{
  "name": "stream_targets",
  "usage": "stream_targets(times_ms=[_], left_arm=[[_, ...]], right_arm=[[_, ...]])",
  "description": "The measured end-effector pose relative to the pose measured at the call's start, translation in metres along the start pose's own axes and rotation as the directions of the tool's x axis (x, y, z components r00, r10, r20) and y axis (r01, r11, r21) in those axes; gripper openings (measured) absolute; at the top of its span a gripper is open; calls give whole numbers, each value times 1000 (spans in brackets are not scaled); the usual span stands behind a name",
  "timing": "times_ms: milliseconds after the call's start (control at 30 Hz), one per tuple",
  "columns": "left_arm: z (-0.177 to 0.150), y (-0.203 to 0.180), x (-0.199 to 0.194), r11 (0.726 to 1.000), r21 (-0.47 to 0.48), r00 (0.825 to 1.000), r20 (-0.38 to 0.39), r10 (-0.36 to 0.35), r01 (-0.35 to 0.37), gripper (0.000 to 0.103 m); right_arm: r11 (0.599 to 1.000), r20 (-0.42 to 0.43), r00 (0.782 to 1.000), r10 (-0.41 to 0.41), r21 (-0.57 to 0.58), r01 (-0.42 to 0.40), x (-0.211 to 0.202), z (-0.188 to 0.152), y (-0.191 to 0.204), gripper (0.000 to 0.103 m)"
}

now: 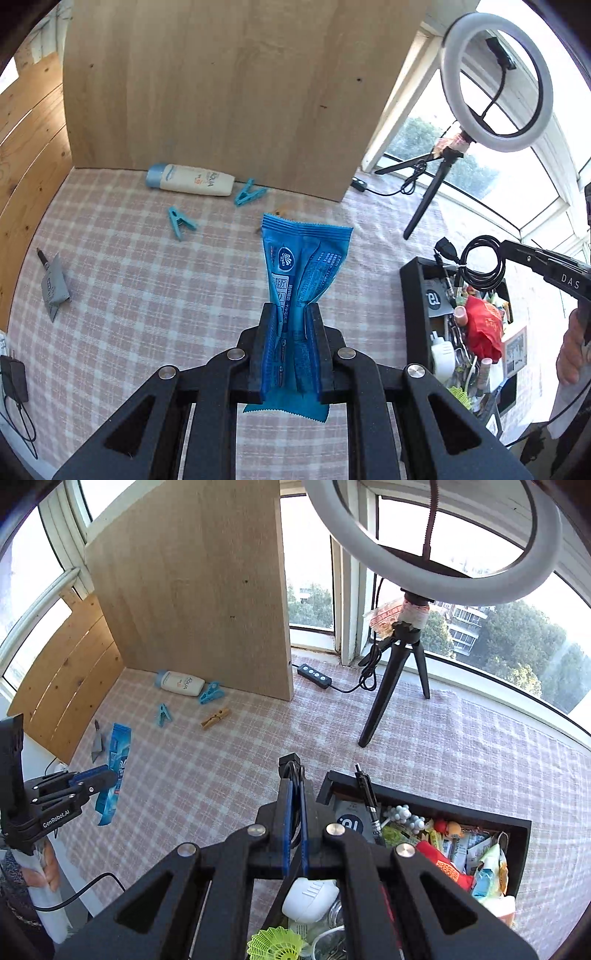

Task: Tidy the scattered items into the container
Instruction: 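Lift the cable with the right gripper while the left lifts the blue wet-wipe pack, then carry the cable and wet-wipe pack over the black box and open both grippers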

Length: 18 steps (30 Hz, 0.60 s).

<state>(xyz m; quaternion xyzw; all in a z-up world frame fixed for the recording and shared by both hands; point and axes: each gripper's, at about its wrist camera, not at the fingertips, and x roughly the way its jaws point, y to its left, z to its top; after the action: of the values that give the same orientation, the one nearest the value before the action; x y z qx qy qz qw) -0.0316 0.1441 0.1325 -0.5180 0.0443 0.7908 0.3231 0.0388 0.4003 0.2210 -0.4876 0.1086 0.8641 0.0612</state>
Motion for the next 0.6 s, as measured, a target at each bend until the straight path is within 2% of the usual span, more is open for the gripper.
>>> stream_targets(times_ms=[100, 233, 367, 433, 467, 500, 533, 567, 600], left_arm=[[2, -51, 1, 994, 85, 998, -15, -61, 62, 15], [0, -118, 8, 972, 174, 987, -58, -147, 155, 15], [-10, -183, 19, 938, 257, 971, -118, -209, 233, 15], [-18, -214, 26, 919, 288, 960, -155, -232, 269, 20], [-22, -227, 30, 911, 310, 959, -167, -228, 271, 29], [-27, -239, 34, 904, 340, 962, -173, -211, 259, 45], [-31, -249, 38, 901, 362, 967, -174, -185, 238, 53], [-34, -256, 39, 900, 374, 970, -174, -169, 224, 64], [-35, -259, 41, 898, 378, 969, -177, -170, 227, 64]], right_arm=[[998, 35, 999, -1, 56, -1, -34, -11, -29, 4], [990, 65, 997, -39, 136, 30, -65, -29, -73, 4], [971, 46, 997, -70, 232, 57, -75, -54, -118, 4], [957, 27, 996, -80, 280, 70, -71, -68, -142, 4], [952, 20, 997, -80, 296, 70, -68, -74, -153, 4], [948, 8, 996, -87, 308, 81, -65, -80, -162, 6], [941, -14, 995, -102, 323, 101, -62, -85, -170, 10], [932, -38, 992, -117, 342, 123, -60, -90, -177, 24], [924, -45, 992, -121, 361, 129, -60, -95, -183, 37]])
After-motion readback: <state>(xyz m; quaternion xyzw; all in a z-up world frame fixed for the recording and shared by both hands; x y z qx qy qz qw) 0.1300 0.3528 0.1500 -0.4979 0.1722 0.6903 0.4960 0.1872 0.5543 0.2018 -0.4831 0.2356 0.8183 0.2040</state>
